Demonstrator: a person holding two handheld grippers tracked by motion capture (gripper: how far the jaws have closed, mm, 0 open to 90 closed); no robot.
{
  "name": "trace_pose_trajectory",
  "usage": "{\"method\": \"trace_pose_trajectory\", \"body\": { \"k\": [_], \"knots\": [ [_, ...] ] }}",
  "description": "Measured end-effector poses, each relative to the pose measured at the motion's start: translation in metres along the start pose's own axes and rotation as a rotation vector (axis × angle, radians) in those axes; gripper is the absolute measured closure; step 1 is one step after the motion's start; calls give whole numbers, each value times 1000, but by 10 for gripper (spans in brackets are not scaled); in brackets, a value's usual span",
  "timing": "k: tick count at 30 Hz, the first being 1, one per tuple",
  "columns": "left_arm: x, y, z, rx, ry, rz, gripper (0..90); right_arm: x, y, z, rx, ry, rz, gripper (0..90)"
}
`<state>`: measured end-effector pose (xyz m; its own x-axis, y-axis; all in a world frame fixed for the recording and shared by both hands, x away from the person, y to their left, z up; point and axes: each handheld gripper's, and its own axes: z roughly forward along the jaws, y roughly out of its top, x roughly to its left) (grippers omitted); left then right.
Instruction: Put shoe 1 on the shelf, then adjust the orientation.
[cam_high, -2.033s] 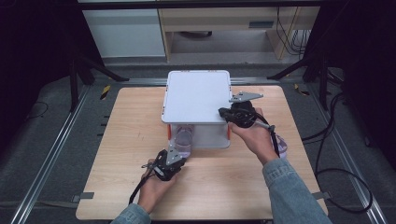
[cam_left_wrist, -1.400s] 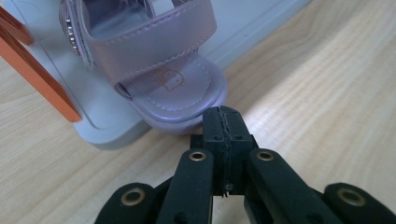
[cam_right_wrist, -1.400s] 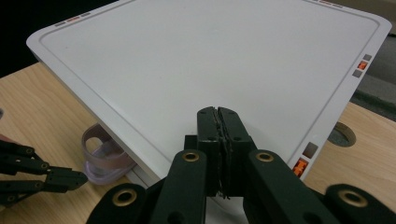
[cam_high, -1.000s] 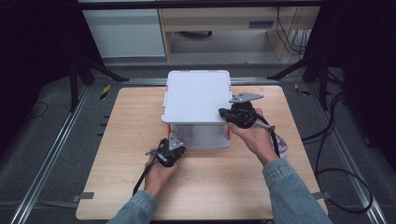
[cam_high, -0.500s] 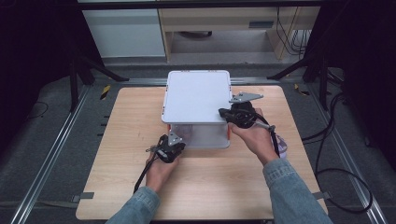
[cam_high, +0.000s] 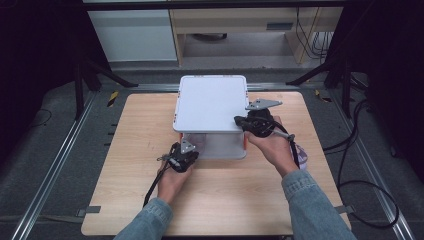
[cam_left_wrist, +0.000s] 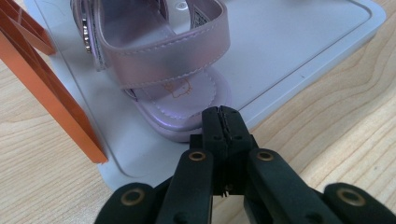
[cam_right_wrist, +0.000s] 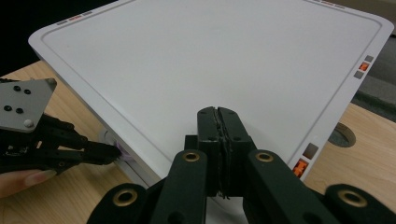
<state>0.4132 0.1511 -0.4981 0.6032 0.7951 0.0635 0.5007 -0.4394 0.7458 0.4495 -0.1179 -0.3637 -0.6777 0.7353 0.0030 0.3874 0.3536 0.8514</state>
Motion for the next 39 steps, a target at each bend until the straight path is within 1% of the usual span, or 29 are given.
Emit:
{"method": "trace_pose_trajectory", "body": {
  "k": [2, 3, 4, 5, 6, 7, 9, 11, 14, 15, 17, 19, 20, 21, 23, 24, 26, 28, 29, 31, 33, 36, 38, 39],
  "knots": [
    [0, 1, -2, -10, 0, -8, 879, 0, 0, 0, -1, 1, -3, 881],
    [-1, 1, -5, -17, -2, -12, 867, 0, 0, 0, -2, -1, -7, 857],
    [-2, 1, -7, -22, -2, -8, 849, -1, 0, 0, -3, -9, -4, 819],
    [-3, 2, -10, -30, -1, -10, 827, -2, 0, -1, -5, -9, 5, 775],
    [-3, 1, -13, -32, 2, -5, 796, -3, 0, -2, -6, -1, 20, 752],
    [-3, 1, -15, -33, 5, -4, 764, -3, 0, -3, -17, -2, 22, 725],
    [-2, -1, -20, -35, 2, -10, 682, -4, -1, -6, -32, -11, 24, 645],
    [-1, -3, -26, -40, 11, -12, 580, -4, -2, -10, -38, -20, 27, 567],
    [2, -4, -35, -42, 10, -16, 441, -6, -5, -16, -48, -34, 33, 452],
    [4, -5, -39, -43, 9, -22, 410, -6, -6, -18, -53, -45, 33, 420],
    [7, -8, -46, -57, 23, -20, 337, -8, -7, -23, -66, -63, 29, 354],
    [12, -13, -52, -61, 13, -29, 277, -9, -8, -30, -86, -81, 30, 290],
    [16, -16, -55, -52, 6, -30, 211, -10, -9, -34, -92, -89, 34, 246],
    [19, -19, -58, -44, 4, -34, 173, -12, -10, -38, -95, -99, 39, 221],
    [28, -27, -63, -31, 8, -44, 123, -16, -14, -47, -104, -107, 46, 186],
    [34, -31, -66, -23, 11, -54, 92, -19, -17, -52, -108, -115, 41, 180],
    [44, -38, -70, -14, 20, -77, 80, -24, -25, -61, -112, -122, 51, 194],
    [53, -45, -75, -12, 36, -94, 81, -29, -36, -69, -111, -139, 54, 260],
    [57, -47, -78, -13, 40, -99, 80, -32, -42, -73, -111, -149, 54, 277],
    [64, -52, -84, -22, 47, -112, 80, -36, -53, -79, -103, -166, 57, 342],
    [71, -56, -88, -26, 68, -123, 80, -42, -65, -85, -97, -177, 73, 407],
    [80, -64, -92, -35, 85, -154, 81, -50, -81, -91, -82, -197, 94, 510],
    [86, -66, -95, -47, 101, -183, 85, -55, -91, -92, -64, -212, 105, 576],
    [88, -66, -96, -54, 108, -191, 85, -57, -96, -92, -53, -218, 105, 602]
  ]
}}
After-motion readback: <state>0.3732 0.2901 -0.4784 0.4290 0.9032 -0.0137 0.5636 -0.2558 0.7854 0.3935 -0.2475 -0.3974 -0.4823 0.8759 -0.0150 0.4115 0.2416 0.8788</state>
